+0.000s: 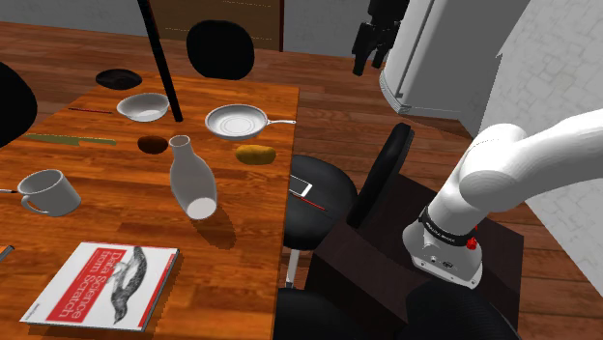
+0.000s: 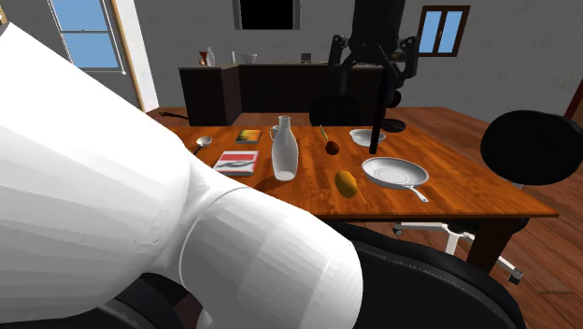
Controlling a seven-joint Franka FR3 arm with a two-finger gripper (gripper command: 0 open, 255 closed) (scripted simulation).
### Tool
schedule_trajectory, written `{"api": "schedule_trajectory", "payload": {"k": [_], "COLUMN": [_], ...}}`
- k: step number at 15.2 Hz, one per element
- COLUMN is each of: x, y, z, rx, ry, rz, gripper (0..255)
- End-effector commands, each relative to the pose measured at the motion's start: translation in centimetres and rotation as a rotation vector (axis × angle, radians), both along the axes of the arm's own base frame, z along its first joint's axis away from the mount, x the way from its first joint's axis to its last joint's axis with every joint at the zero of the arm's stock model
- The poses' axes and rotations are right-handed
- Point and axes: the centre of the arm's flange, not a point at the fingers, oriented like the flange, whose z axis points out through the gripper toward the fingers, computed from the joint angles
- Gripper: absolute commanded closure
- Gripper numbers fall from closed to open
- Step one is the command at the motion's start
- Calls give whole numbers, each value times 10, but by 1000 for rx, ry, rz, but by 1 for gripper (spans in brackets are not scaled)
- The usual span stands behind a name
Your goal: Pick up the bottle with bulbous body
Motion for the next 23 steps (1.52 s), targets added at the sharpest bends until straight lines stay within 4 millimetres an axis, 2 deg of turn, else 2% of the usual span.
{"api": "schedule_trajectory", "payload": {"k": [1,23], "x": [0,148], "y": [0,244], "z": [0,-77], "rx": [0,-42], "ry": [0,-1], "rz": [0,-38], "gripper": [0,0]}}
